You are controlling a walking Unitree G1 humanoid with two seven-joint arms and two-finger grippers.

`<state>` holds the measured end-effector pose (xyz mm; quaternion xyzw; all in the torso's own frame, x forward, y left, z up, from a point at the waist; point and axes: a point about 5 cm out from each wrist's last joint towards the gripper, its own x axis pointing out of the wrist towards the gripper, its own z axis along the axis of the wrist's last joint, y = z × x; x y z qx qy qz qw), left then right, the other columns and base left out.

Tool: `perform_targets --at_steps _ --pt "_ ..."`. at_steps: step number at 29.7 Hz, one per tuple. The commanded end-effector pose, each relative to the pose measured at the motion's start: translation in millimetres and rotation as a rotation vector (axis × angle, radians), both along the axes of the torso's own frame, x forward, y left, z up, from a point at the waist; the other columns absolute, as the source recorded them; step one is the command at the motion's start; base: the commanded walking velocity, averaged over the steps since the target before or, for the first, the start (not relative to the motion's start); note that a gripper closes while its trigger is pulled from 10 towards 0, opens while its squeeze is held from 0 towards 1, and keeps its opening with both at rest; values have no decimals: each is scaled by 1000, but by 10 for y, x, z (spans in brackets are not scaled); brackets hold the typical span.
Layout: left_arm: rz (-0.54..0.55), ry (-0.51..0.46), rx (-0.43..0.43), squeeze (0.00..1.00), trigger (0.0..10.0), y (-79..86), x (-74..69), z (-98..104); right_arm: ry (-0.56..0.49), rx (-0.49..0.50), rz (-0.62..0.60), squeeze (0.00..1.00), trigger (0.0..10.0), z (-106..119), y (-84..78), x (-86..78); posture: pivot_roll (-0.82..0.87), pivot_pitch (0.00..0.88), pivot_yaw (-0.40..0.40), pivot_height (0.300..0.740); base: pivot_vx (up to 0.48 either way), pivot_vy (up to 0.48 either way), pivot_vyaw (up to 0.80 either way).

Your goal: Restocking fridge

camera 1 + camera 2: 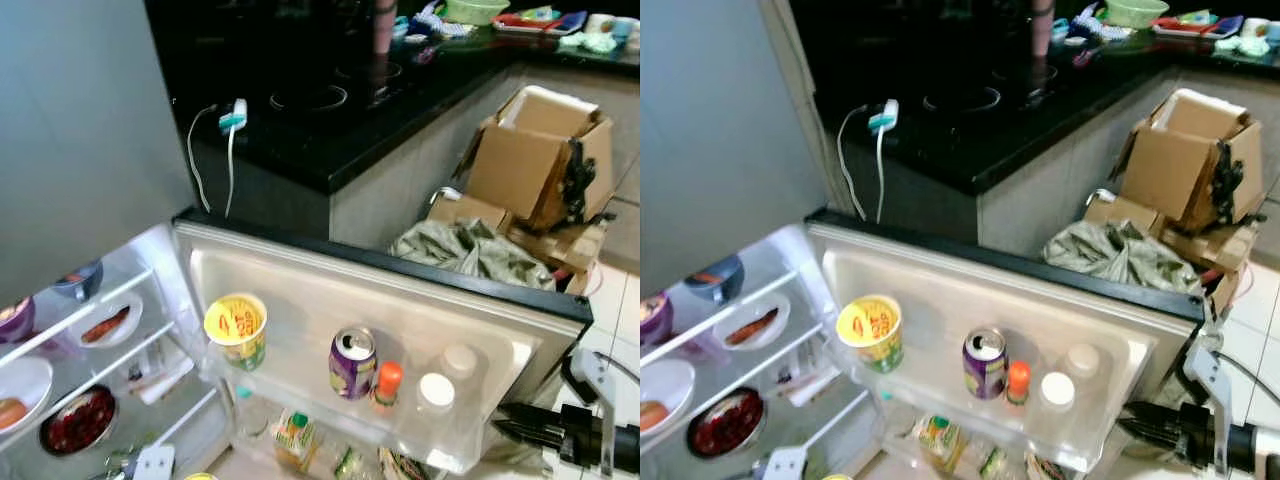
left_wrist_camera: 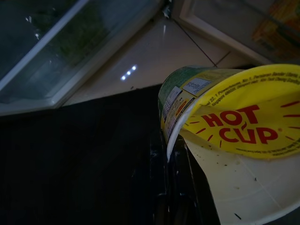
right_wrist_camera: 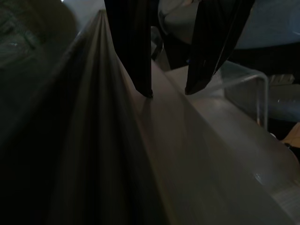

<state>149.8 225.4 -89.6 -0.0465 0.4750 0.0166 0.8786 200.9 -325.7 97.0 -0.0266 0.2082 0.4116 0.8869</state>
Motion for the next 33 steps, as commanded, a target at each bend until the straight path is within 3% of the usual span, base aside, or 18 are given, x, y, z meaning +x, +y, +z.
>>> perform_targets --at_steps 1,3,6,9,12,21,25,33 --pt "9 1 11 0 10000 78 -1 17 -78 26 35 0 10000 177 71 47 -39 0 73 740 0 0 0" --pt "3 -4 10 0 10000 79 24 28 -171 23 62 0 10000 413 118 72 -38 0 75 740 0 0 0" --pt "0 -7 9 0 10000 78 34 32 -211 22 68 0 10000 515 138 78 -40 0 79 740 0 0 0" --pt "-7 -12 7 0 10000 83 61 44 -333 -11 119 0 10000 880 235 75 -51 0 83 740 0 0 0" --pt "-12 -13 5 0 10000 81 66 46 -359 -46 162 0 10000 1013 332 84 -54 0 82 740 0 0 0" --pt "-14 -16 -12 0 10000 33 63 35 -298 -142 257 0 10000 1039 573 117 -52 0 69 740 0 0 0" --pt "-9 -14 -22 0 10000 -5 42 18 -270 -148 304 0 10000 1021 693 145 -50 0 56 740 0 0 0" --pt "3 -25 -41 0 10000 -53 34 8 -198 -120 311 0 10000 868 762 172 -44 0 41 740 0 0 0"
